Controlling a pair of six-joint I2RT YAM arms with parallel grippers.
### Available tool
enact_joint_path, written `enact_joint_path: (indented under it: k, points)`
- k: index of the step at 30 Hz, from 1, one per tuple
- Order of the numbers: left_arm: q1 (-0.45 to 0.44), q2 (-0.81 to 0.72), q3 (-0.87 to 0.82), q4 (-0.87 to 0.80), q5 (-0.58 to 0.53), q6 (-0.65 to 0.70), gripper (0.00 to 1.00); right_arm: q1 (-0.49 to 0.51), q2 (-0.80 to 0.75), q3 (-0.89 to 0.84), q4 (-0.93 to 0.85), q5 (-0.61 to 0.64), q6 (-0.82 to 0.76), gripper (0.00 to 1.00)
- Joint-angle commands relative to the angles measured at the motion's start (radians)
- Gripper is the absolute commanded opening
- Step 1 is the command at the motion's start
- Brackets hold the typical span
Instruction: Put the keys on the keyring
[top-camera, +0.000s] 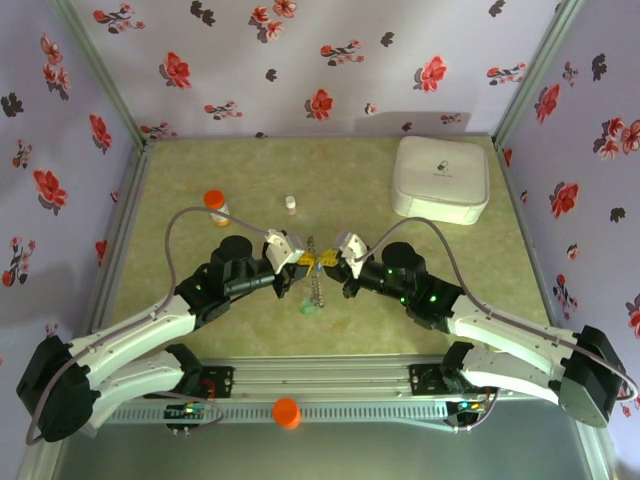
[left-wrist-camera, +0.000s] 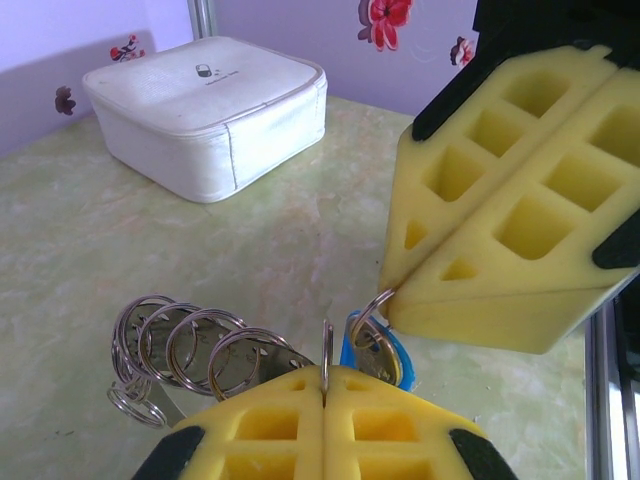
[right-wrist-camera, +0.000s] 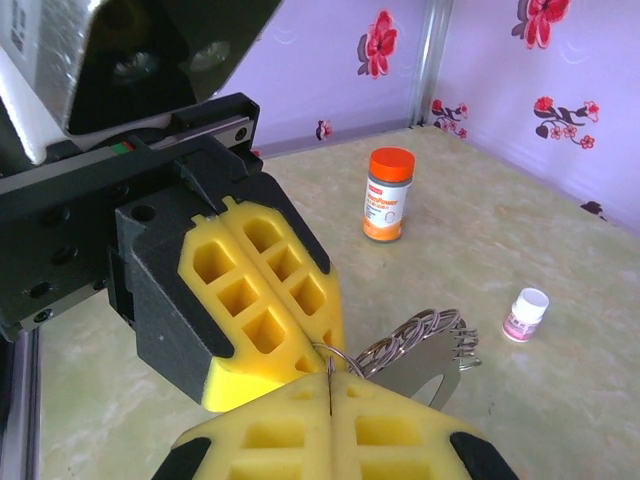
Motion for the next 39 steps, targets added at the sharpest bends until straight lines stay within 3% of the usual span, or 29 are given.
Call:
enact_joint_path:
  k: [1, 27, 39]
  points:
    - [-0.010, -0.004, 0.005, 0.050, 0.001, 0.009, 0.00, -0.002, 0.014, 0.005, 0.003, 0.023, 0.007, 0.00]
    - [-0.019, -0.007, 0.012, 0.030, 0.002, 0.030, 0.00, -0.003, 0.049, 0.005, 0.092, 0.184, 0.106, 0.00]
    - [-0.020, -0.006, 0.025, 0.035, -0.018, 0.042, 0.00, -0.002, 0.053, 0.011, 0.043, 0.225, 0.187, 0.00]
